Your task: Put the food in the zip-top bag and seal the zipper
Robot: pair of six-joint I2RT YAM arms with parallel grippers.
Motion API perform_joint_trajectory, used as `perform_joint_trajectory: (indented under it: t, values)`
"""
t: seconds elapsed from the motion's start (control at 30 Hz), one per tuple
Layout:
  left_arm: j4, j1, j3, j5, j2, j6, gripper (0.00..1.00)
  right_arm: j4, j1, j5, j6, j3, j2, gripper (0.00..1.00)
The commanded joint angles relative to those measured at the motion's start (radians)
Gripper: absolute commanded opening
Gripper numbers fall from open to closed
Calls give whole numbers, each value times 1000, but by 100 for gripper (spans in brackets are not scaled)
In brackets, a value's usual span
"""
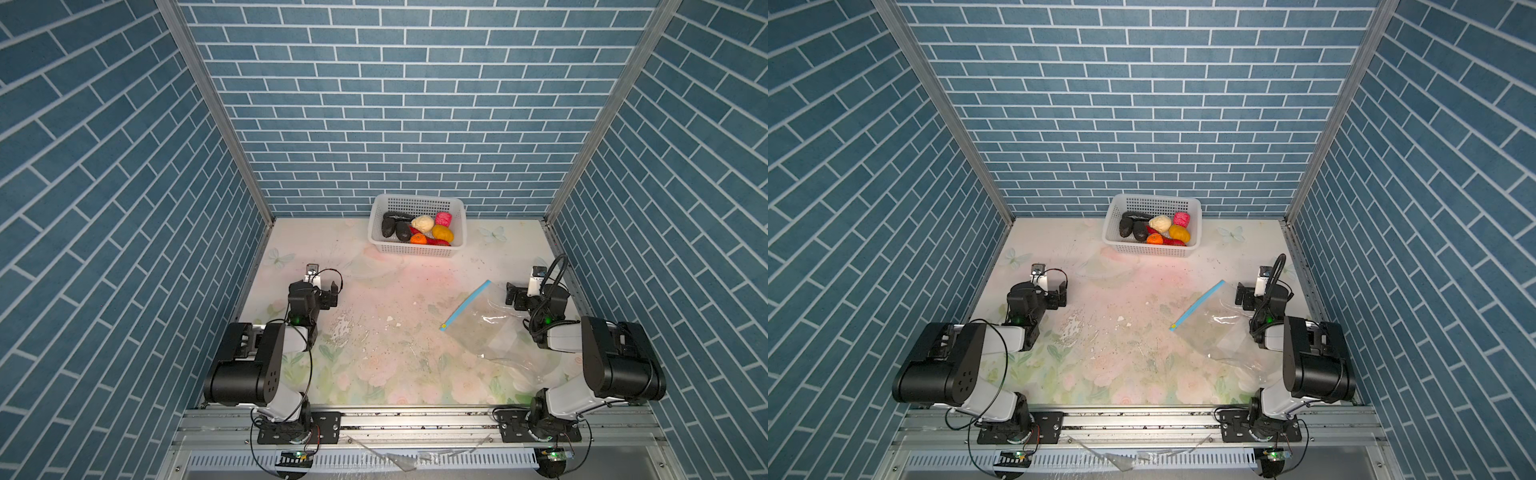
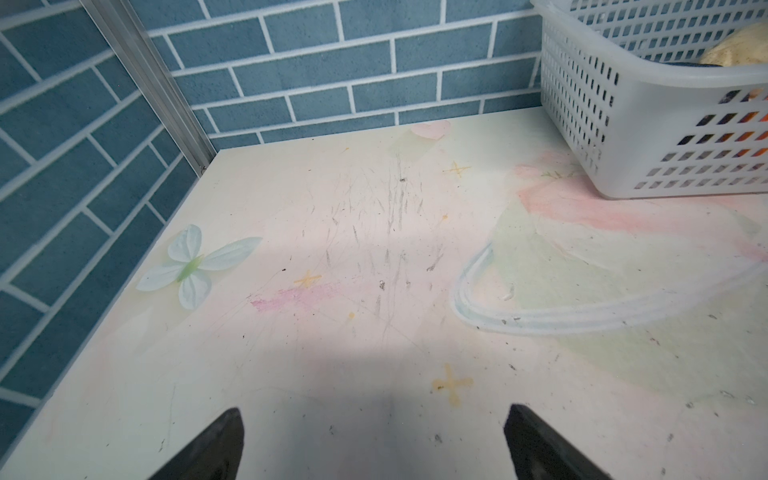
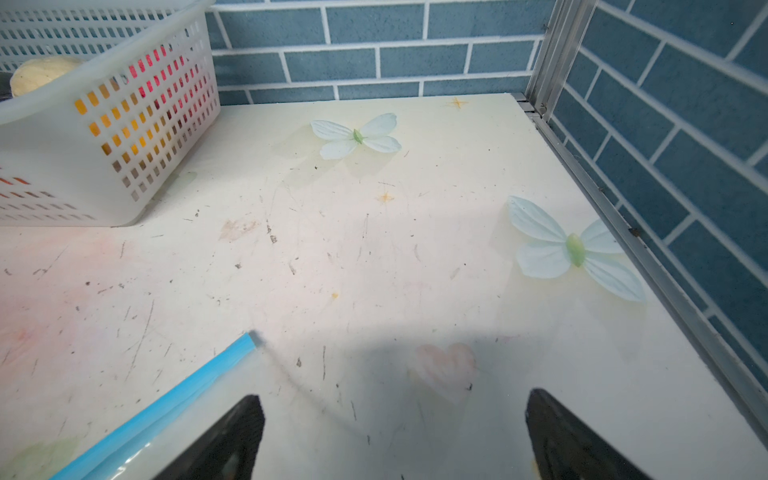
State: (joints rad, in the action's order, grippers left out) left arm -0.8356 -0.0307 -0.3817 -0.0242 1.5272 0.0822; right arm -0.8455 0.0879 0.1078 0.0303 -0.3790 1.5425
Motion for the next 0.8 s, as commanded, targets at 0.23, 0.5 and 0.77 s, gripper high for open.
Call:
perform_joint_trajectory:
  t: [0.23,0.5,0.77]
  values:
    - [357,-79,-154,-69,-195,58,99,535,-71,-218,141,-216,-210,99]
    - [865,-87,-608,-6,-40,-288,99,776,-223,-151,360,-467,-117,99]
    - [1066,-95,-985,199,222,-375,99,902,-235,196,534,-785,125,99]
